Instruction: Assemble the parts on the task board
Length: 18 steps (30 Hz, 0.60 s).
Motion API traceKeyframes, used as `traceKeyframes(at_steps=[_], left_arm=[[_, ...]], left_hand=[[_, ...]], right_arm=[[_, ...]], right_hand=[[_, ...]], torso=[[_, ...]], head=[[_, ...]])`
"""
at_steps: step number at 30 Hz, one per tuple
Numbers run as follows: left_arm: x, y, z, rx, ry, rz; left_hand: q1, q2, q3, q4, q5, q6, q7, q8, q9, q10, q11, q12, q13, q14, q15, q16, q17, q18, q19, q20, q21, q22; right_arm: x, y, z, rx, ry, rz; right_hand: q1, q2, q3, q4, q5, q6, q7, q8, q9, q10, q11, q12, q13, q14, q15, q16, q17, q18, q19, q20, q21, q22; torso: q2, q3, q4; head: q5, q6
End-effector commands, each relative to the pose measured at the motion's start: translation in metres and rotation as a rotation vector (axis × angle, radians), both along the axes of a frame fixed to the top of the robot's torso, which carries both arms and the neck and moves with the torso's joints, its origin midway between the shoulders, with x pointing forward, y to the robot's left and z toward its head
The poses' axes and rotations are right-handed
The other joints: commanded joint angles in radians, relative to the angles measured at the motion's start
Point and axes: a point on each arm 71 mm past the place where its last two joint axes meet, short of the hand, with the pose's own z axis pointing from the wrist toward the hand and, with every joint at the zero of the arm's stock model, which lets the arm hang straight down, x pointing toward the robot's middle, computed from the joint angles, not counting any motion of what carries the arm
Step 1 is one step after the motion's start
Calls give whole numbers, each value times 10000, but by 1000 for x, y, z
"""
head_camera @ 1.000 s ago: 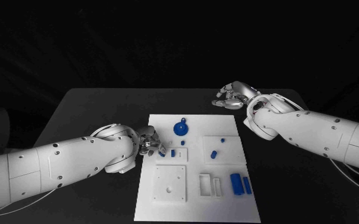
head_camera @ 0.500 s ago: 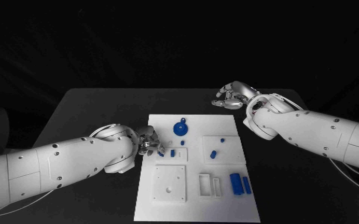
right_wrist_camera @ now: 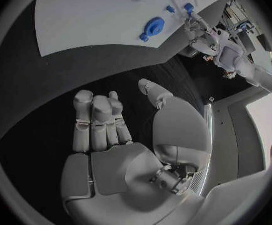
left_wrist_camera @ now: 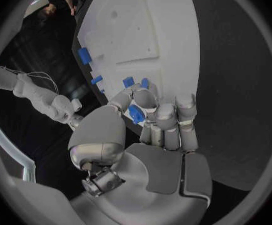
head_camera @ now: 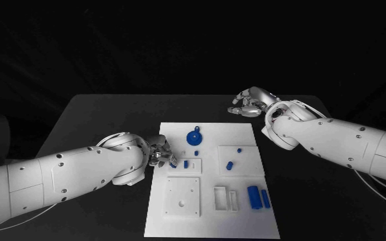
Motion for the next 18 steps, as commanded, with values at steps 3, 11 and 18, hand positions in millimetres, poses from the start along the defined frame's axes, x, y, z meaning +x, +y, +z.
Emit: traceKeyframes(at_steps=[3, 11, 18], left_arm=[[-4, 0, -6, 496, 489, -356], [-4, 0, -6, 587, 521, -421], [-3, 0, -6, 538, 431, -365]], left_hand=[[37, 55, 45, 3, 9, 1509, -693, 61, 2170, -24, -27, 39, 10, 299, -360, 54, 13, 206, 11, -882, 55, 122], [8, 78, 47, 11, 13, 1527, -690, 54, 2179, -28, -21, 57, 15, 295, -350, 59, 20, 202, -3, -874, 56, 124], [-111, 164, 38, 62, -11, 1561, -686, 30, 2199, -39, -14, 94, 24, 295, -339, 73, 37, 193, -12, -861, 67, 125]], right_arm=[[0, 1, 0, -46, 45, 135], [0, 1, 0, -46, 44, 135], [0, 1, 0, -43, 41, 139]], right_hand=[[-5, 89, -51, 35, 31, -24, 74, 13, -7, -60, 3, 69, -13, 89, 12, -52, 13, 635, 17, -64, -48, 161], [-3, 91, -53, 36, 33, -24, 73, 14, -7, -60, 3, 71, -14, 90, 12, -53, 14, 634, 17, -64, -49, 161], [0, 93, -54, 37, 36, -23, 73, 14, -7, -61, 3, 72, -15, 90, 12, -54, 15, 635, 18, -64, -50, 162]], torso=[[2, 4, -5], [0, 6, -9], [1, 7, -9]], head=[[3, -14], [6, -20], [14, -16]])
